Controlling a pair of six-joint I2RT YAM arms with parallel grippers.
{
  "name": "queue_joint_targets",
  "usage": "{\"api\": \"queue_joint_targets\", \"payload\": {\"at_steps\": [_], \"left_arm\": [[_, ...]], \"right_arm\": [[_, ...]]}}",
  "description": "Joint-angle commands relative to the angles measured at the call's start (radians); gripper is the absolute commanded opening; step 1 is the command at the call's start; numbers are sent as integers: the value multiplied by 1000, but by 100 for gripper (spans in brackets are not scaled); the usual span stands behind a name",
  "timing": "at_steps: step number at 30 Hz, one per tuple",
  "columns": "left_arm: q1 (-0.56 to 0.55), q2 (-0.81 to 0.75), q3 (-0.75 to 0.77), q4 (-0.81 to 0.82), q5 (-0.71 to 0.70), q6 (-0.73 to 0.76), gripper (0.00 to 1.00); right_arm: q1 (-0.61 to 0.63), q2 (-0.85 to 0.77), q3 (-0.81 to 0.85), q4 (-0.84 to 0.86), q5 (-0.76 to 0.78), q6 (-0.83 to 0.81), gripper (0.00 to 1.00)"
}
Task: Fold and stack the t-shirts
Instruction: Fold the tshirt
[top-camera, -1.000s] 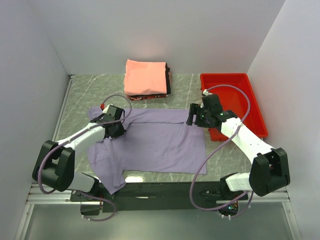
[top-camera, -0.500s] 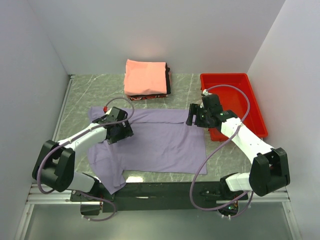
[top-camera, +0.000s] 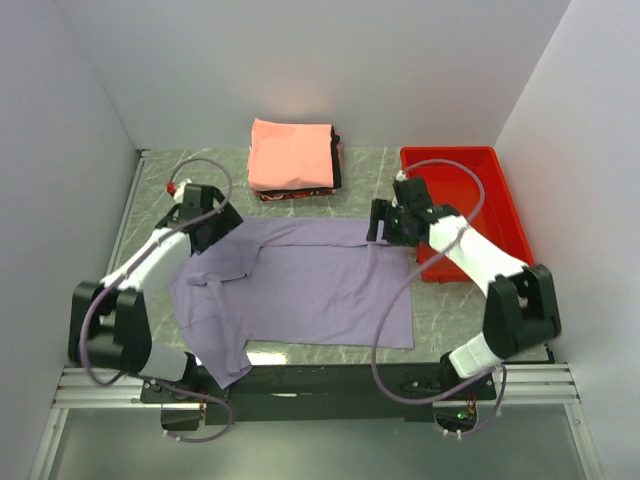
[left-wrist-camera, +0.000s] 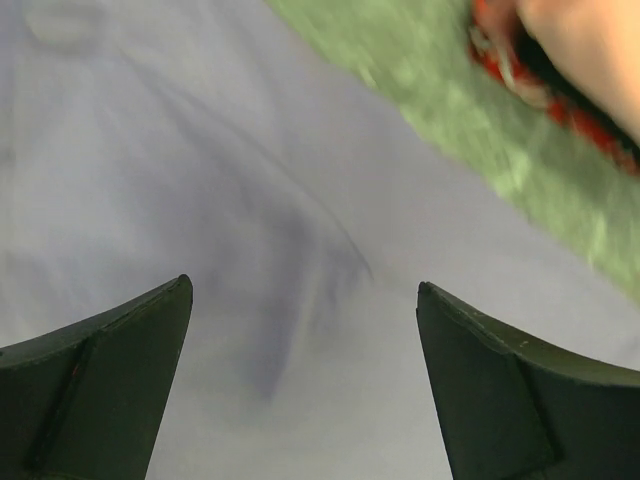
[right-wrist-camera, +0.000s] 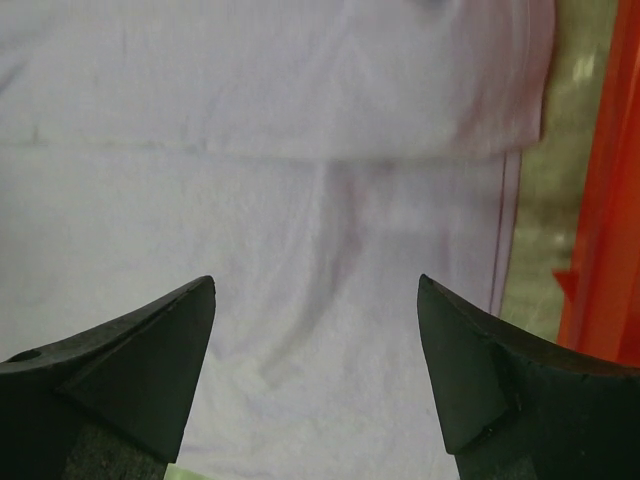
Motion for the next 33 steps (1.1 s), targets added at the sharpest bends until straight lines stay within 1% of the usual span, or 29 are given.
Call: {"api": "queue_joint_targets", "payload": {"at_steps": [1, 2, 4, 5, 8, 12, 14, 17, 19, 24, 28, 33], "left_arm": [[99, 103, 65, 117, 75, 35, 99], [113, 157, 81, 131, 89, 40, 99], [141, 212, 132, 158, 97, 50, 100], [147, 267, 156, 155, 94, 53, 100], [165, 364, 216, 172, 84, 58, 99], [214, 481, 275, 165, 107, 57, 99], [245, 531, 300, 148, 109, 58, 99], [282, 574, 318, 104, 74, 47, 100], [314, 591, 326, 82, 49, 37, 99], [371, 608, 325, 85, 75, 35, 99], [373, 602, 334, 83, 75, 50, 99], [373, 602, 355, 77, 89, 72, 99]], "right_arm": [[-1, 107, 140, 16, 58, 0, 88], [-2, 136, 192, 6, 58, 3, 88], [-8, 219, 242, 9, 107, 0, 88], [-14, 284, 307, -11, 102, 3, 88], [-25, 402, 429, -51, 107, 6, 88], [-25, 502, 527, -80, 111, 3, 88], [-25, 548, 565, -102, 87, 6, 88], [-22, 581, 569, -105, 62, 16, 88], [-18, 581, 546, -84, 18, 18, 88], [7, 582, 518, -54, -46, 10, 89], [12, 604, 521, -36, -47, 23, 90], [-2, 688, 621, -82, 27, 24, 91]]}}
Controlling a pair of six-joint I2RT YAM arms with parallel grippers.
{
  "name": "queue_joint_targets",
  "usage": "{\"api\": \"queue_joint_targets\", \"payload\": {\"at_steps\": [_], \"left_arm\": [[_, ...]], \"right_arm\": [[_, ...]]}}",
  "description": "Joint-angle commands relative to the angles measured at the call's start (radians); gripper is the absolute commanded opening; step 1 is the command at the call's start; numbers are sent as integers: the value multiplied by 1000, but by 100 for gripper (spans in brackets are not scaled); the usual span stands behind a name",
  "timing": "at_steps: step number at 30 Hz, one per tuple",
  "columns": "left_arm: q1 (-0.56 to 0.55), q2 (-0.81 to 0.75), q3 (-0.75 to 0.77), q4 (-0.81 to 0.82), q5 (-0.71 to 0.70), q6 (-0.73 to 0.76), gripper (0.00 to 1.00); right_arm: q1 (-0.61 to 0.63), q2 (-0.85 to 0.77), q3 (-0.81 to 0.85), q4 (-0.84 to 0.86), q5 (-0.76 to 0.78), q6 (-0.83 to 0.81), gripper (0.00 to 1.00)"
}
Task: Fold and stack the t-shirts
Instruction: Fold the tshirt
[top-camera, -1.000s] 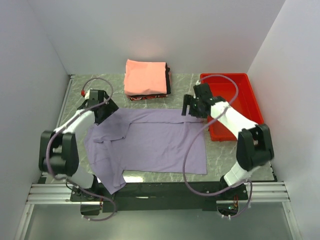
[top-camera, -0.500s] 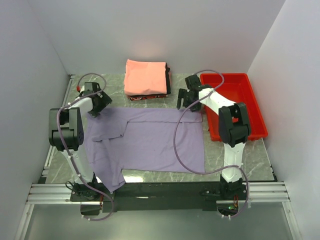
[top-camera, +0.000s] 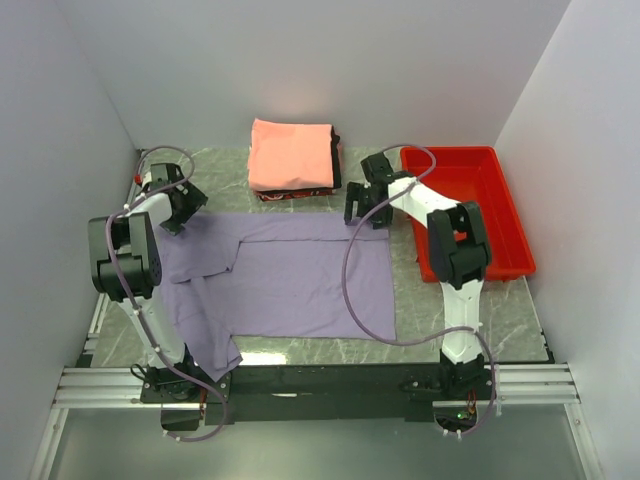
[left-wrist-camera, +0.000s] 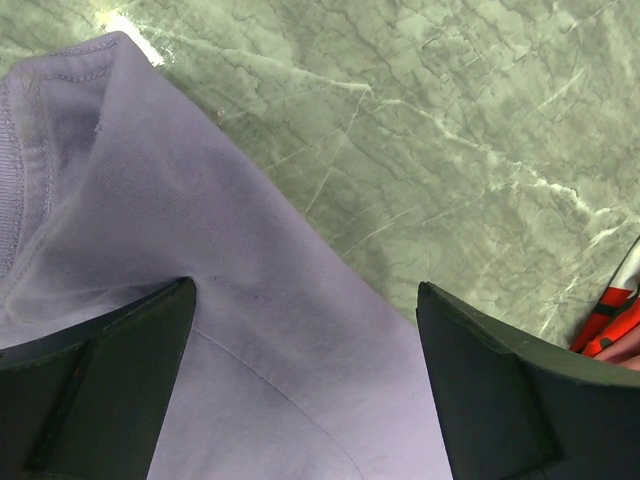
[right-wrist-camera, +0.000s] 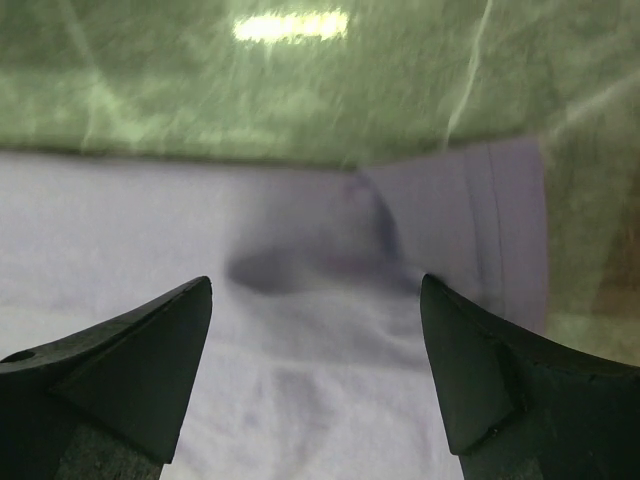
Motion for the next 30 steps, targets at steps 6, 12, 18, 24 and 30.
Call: {"api": "queue_joint_targets", "payload": {"at_steps": [6, 12, 18, 24, 30], "left_arm": [[7, 43, 36, -66, -14, 49, 100], [8, 53, 59, -75, -13, 53, 100], [9, 61, 65, -63, 18, 56, 99], [7, 64, 65, -41, 69, 65, 100], [7, 75, 68, -38, 86, 63, 100]], "right_arm": [[-66, 98, 119, -45, 104, 72, 91], [-116, 59, 107, -37, 103, 57, 91], [-97, -5, 133, -2, -2, -48, 91], [-78, -27, 176, 9, 1, -89, 92], [-54, 10, 174, -9, 24, -68, 91]]}}
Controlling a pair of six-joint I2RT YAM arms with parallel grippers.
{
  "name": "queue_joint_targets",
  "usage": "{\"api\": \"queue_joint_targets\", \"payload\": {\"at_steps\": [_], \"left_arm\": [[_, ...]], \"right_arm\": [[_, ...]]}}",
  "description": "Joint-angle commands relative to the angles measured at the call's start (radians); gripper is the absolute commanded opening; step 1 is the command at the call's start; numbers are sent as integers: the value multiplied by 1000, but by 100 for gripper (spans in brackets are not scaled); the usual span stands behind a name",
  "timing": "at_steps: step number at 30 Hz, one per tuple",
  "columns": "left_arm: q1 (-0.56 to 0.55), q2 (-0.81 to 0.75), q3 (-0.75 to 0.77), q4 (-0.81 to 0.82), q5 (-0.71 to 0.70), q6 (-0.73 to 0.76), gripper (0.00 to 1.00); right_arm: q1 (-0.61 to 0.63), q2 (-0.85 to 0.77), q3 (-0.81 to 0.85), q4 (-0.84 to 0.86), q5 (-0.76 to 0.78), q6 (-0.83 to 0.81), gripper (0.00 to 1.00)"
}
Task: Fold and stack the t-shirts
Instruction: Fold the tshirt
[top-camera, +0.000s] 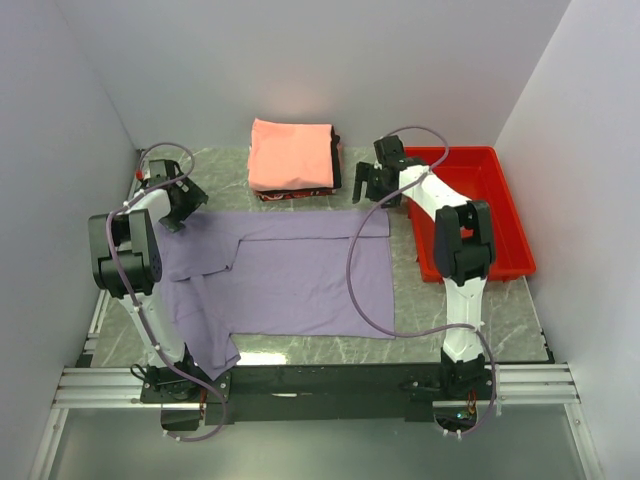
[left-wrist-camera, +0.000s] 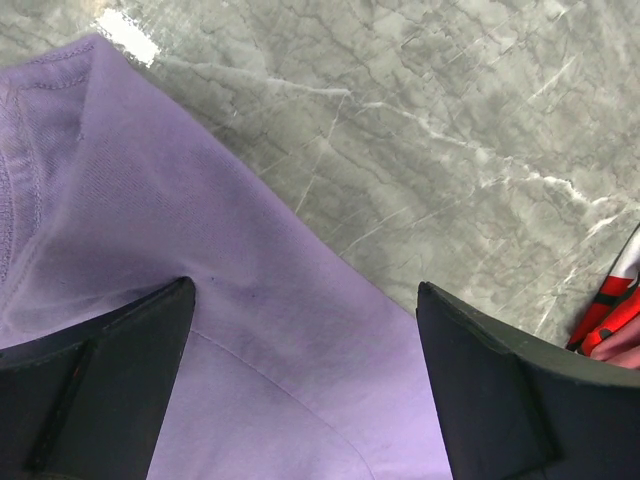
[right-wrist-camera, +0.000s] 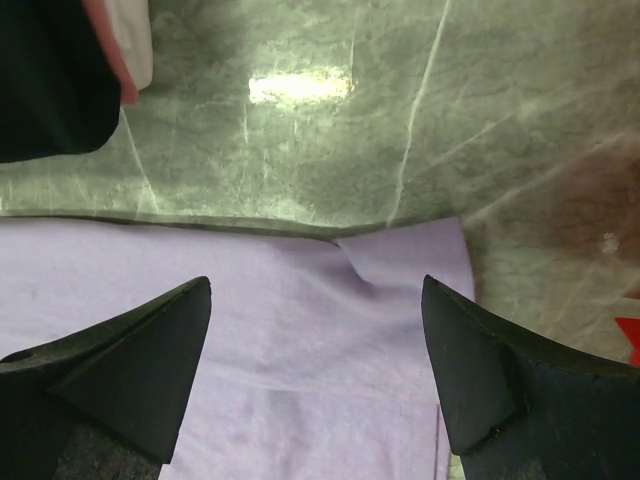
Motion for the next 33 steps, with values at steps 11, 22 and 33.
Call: {"api": "queue_joint_targets", "payload": {"at_steps": [11, 22, 33], "left_arm": [[3, 59, 10, 7, 62, 27, 100], [-6, 162, 138, -18, 166, 128, 99], [-19, 288, 387, -170, 87, 237, 99]], "right_arm": [[59, 33, -97, -14, 70, 40, 91], [1, 161, 81, -138, 84, 3, 92], [-45, 311, 401, -276, 2, -23, 92]]}}
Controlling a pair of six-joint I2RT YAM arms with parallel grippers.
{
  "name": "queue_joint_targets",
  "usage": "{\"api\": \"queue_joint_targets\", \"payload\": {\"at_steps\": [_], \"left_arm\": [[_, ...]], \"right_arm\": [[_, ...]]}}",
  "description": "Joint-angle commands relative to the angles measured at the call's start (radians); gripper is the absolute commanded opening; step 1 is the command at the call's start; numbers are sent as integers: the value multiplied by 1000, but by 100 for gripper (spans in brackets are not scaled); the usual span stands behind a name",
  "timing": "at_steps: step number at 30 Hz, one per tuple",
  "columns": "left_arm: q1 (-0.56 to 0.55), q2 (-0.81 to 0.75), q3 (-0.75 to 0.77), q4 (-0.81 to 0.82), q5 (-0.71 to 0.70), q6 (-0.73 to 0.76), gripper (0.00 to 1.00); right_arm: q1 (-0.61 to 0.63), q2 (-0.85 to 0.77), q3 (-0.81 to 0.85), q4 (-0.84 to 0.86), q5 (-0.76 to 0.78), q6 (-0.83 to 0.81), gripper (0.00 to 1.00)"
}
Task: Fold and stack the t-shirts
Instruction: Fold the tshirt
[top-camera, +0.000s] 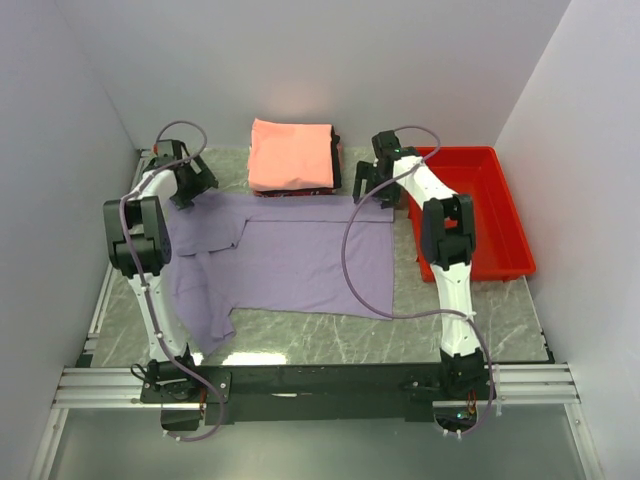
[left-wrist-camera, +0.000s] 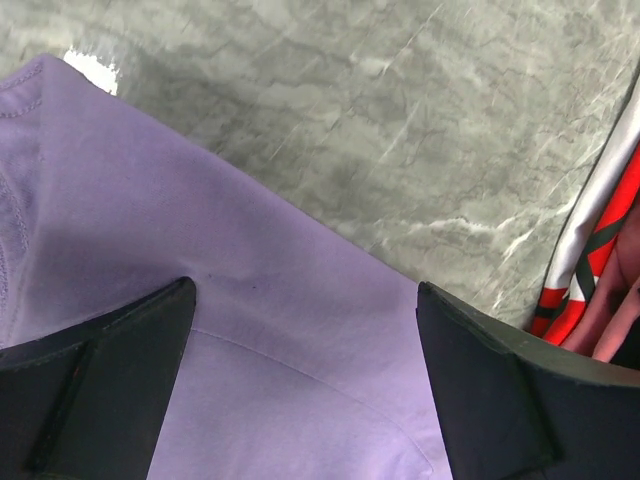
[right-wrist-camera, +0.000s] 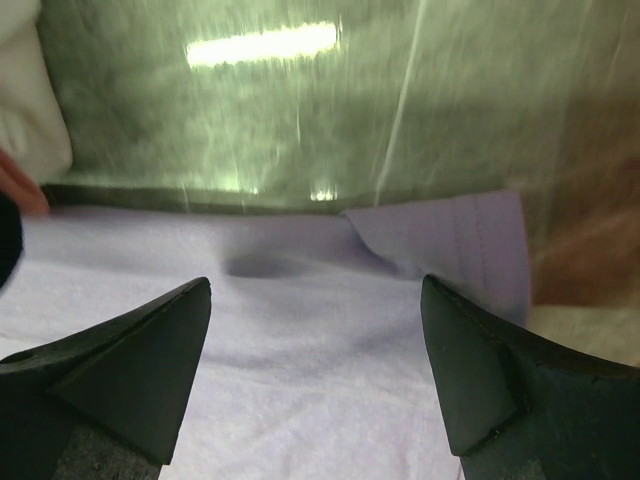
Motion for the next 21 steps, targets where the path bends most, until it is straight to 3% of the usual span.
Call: {"api": "queue_joint_targets", "payload": {"at_steps": [1, 6, 9, 12, 13, 15, 19, 21], "left_arm": [[2, 54, 53, -93, -40, 65, 99], [-1, -60, 91, -121, -48, 48, 99], [-10, -212, -10, -113, -77, -13, 99], [-16, -400, -200, -110, -133, -99, 100], [-19, -451, -325, -103, -155, -160, 99], [-18, -606, -459, -94, -181, -225, 100], [-24, -841, -819, -41, -141, -375, 99], [-25, -951, -916, -35, -132, -412, 99]], "right_arm": [[-15, 56, 92, -75, 12, -42, 92], [-17, -38, 137, -66, -2, -78, 92], [-15, -149, 74, -36, -10, -89, 92], [-12, -297, -77, 21, -5, -86, 92], [0, -342, -129, 43, -2, -83, 92], [17, -472, -310, 117, 18, -71, 92], [74, -646, -596, 217, -1, -13, 92], [129, -718, -728, 263, 1, 20, 92]]}}
